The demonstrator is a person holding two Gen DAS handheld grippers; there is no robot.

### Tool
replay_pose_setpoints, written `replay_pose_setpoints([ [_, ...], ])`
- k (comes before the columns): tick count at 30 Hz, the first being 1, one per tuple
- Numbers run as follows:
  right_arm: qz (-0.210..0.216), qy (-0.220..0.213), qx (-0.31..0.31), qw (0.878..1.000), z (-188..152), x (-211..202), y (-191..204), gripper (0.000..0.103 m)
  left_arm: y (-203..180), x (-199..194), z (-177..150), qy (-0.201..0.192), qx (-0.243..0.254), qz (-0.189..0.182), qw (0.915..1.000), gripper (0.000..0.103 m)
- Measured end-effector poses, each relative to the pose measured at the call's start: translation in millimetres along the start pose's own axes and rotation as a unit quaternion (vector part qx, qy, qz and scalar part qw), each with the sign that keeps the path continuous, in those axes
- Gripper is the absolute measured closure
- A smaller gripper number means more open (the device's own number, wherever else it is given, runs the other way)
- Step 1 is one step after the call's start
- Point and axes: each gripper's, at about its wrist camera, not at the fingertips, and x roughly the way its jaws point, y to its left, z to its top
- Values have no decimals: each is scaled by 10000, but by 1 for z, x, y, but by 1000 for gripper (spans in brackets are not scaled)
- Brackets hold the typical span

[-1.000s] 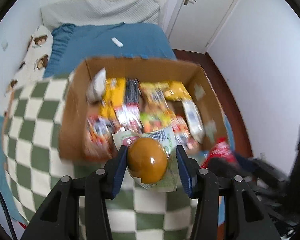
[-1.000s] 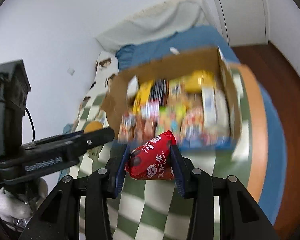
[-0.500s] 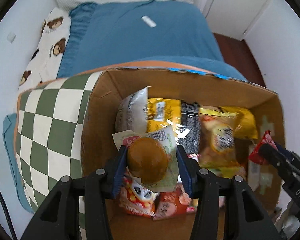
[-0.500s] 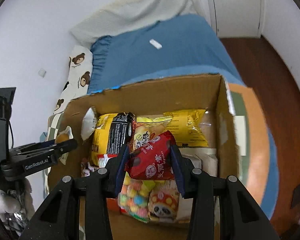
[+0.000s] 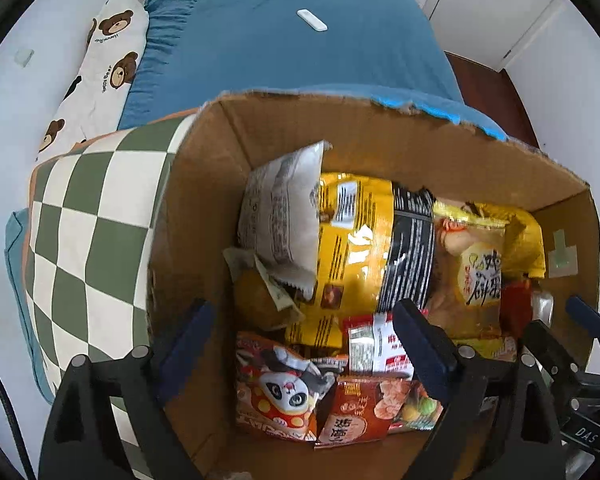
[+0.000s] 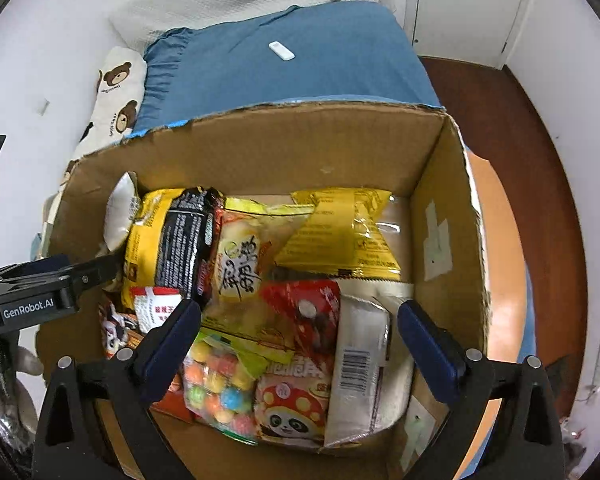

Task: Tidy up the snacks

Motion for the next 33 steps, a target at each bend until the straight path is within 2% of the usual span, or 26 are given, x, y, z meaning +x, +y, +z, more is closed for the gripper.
replay_pose_setpoints([
  [11,-185,66,-99,9998,-27,-5,-1,2,-13,-15,-43,-267,138,52,9995,11],
  [18,-174,-107,-109,9997,-42,-24,-2,2,-19,-48,-66,-660,162,10,9977,11],
  [25,-239,-556,-216,9979,-63,-65,2,2,-23,-88,-101,-1189,245,-26,9926,11],
  [33,-273,-1294,-285,9908,-102,-133,10,2,-18,-141,-149,-1859,262,-89,9822,11],
])
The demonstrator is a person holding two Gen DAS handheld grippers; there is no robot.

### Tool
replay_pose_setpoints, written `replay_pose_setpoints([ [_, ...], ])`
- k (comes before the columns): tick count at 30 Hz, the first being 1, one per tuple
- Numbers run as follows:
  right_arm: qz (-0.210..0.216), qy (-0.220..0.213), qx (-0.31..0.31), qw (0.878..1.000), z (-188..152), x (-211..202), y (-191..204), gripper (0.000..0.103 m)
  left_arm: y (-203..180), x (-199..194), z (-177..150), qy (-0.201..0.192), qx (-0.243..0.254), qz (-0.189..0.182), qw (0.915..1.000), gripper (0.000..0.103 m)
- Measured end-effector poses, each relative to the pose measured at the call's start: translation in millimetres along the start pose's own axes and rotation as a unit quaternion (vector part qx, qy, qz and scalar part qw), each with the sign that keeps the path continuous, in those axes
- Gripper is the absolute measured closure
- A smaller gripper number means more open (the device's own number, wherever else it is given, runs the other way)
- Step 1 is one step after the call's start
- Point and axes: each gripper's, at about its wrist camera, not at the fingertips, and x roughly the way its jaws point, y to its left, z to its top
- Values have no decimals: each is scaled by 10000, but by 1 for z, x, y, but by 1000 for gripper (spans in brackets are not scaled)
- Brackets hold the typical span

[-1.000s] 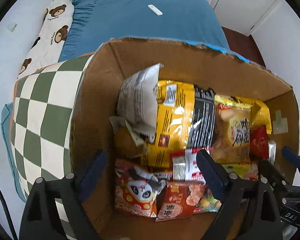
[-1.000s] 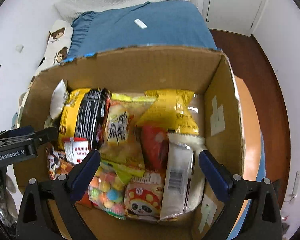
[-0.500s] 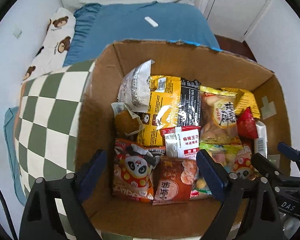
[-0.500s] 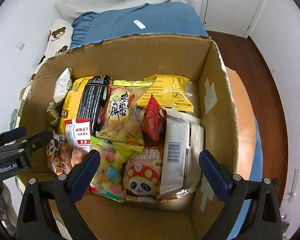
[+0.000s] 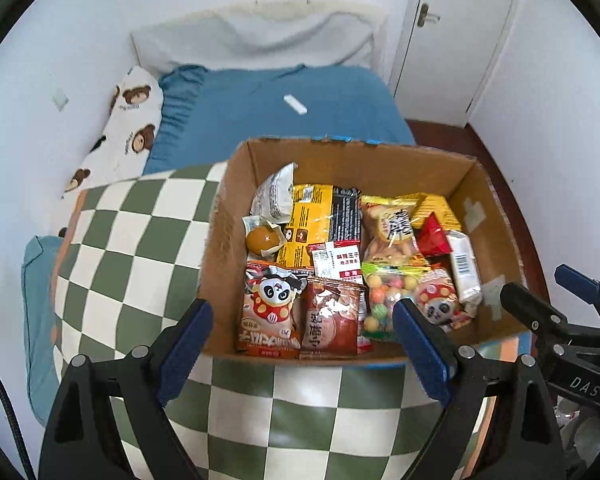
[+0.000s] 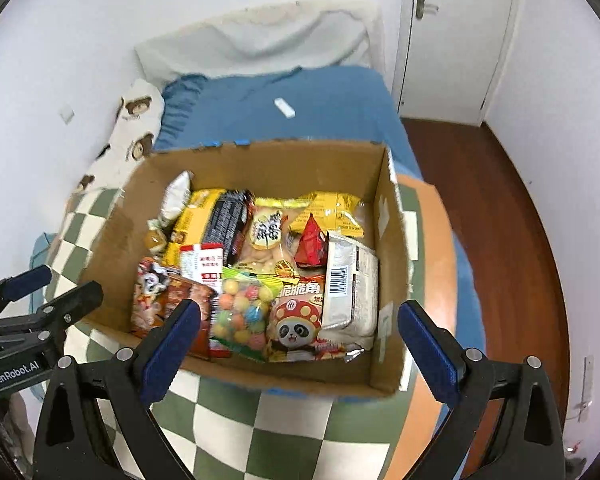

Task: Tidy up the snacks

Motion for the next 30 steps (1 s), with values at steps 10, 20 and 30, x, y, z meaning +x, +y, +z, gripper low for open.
replay_pose_setpoints([
  [10,-81,-751,-60,9971,-35,-91,11,2,1,-74,-31,-696,-17,-77,9975,11],
  [20,-25,-1318,-93,9912,-83,-177,21,1,0,-150,-72,-1310,54,-56,9914,11],
  [30,-10,-1708,-79,9853,-124,-242,30,1,-4,-194,-107,-1604,250,84,9867,11],
])
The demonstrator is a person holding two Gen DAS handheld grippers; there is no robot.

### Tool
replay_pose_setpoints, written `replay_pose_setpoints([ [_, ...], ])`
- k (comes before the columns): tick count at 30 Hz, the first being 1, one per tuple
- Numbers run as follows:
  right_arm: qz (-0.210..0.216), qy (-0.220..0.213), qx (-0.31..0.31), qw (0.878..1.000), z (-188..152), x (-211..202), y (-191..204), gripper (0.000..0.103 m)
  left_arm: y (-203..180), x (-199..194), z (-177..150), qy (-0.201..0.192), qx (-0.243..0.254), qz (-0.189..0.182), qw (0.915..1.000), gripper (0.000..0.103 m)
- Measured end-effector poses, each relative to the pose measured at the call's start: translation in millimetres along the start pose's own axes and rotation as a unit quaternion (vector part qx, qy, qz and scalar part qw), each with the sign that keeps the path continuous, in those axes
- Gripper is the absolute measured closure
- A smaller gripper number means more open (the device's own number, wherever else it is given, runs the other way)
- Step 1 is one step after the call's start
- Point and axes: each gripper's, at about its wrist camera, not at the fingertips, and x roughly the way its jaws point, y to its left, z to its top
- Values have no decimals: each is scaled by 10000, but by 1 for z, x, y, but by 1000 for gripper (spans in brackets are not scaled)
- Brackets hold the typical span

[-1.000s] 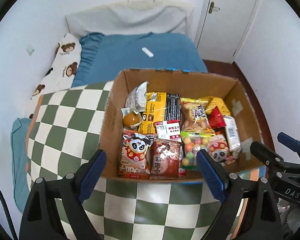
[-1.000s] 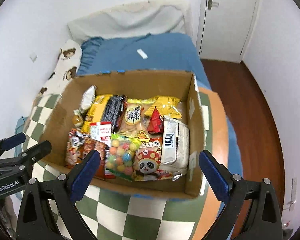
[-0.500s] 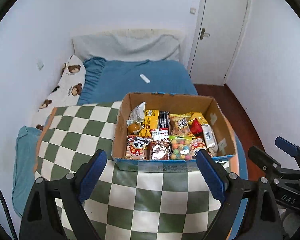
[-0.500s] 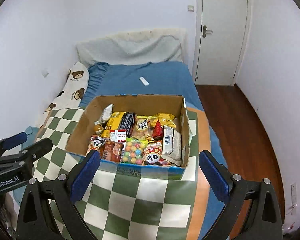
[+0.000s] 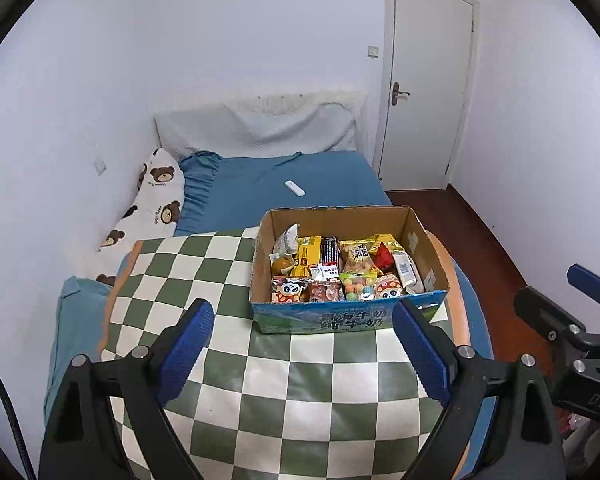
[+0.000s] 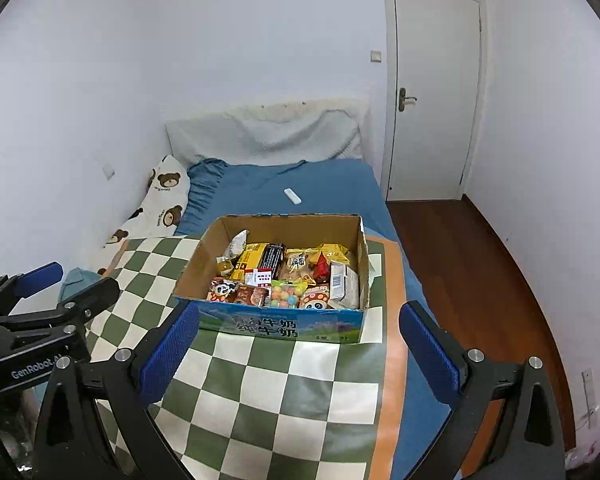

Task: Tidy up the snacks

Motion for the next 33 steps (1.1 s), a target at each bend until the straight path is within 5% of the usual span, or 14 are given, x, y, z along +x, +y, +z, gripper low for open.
replay_pose_setpoints([
  [16,-15,-180,-6,9998,-7,-32,3,0,0,-22,-15,-174,-97,85,9998,11],
  [20,-12,-149,-3,9999,-7,-33,2,0,-2,-16,-15,-115,-78,74,9999,0],
  [33,-87,23,123,9999,-5,16,-11,0,-5,21,-2,-80,-225,348,9991,0],
])
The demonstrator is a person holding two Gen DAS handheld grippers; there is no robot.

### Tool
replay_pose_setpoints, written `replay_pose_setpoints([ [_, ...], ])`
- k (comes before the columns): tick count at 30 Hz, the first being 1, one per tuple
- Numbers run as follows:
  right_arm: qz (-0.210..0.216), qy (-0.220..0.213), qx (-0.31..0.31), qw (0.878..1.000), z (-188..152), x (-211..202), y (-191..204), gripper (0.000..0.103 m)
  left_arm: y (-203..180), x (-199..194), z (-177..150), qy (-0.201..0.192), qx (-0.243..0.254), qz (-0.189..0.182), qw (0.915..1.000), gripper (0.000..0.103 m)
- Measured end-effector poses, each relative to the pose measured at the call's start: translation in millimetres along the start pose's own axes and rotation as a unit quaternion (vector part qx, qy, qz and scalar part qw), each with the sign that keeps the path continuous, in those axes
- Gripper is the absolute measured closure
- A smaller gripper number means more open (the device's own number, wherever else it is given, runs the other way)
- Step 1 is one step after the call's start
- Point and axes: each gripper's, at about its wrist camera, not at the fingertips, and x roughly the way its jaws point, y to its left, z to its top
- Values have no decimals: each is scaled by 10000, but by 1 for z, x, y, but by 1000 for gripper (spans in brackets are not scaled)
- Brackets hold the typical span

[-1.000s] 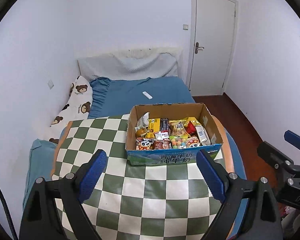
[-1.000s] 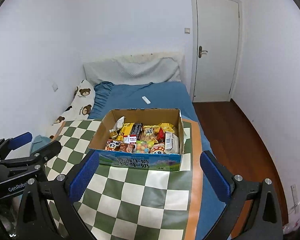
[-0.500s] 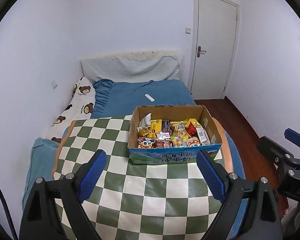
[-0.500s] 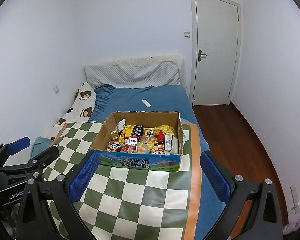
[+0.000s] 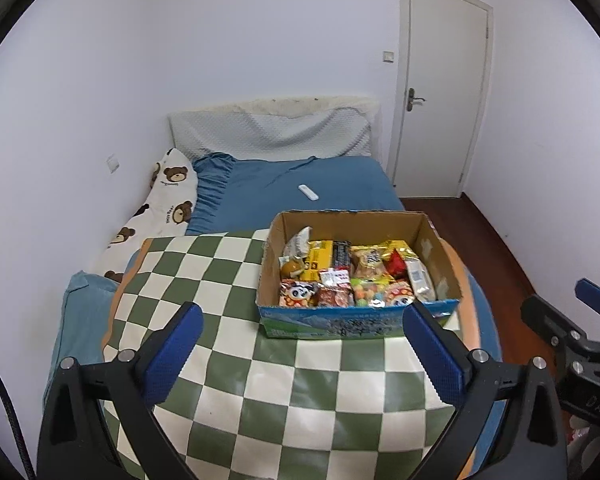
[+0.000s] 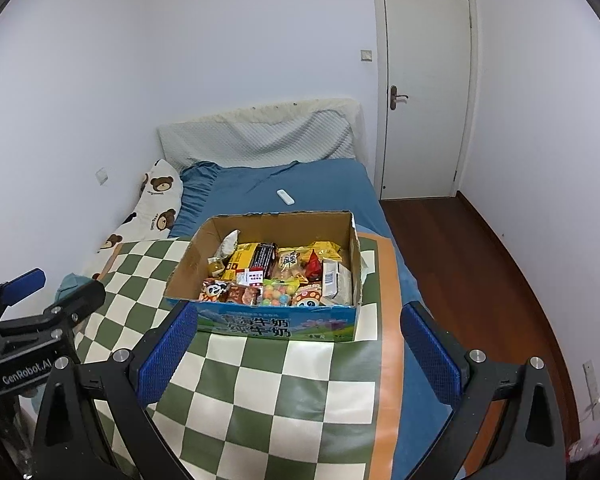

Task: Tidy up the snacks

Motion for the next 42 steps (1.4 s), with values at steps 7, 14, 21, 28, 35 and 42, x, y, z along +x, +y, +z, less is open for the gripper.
replay_pose_setpoints([
  [7,-69,79,35,9999,7,39,-4,0,1,42,5,281,-44,136,9995,0],
  [14,-135,234,19,9996,16,79,-5,0,-2,76,7,568,26,191,9982,1],
  [21,-179,436,-17,9989,15,111,-6,0,-4,99,8,704,54,235,9972,0],
  [28,-215,514,-28,9984,14,122,-5,0,-5,108,8,784,27,160,9968,1],
  [35,-219,527,-24,9984,15,125,-4,0,-5,109,9,800,7,116,9967,1],
  [42,-232,543,12,9983,13,125,-6,0,-6,109,10,795,6,93,9968,1],
])
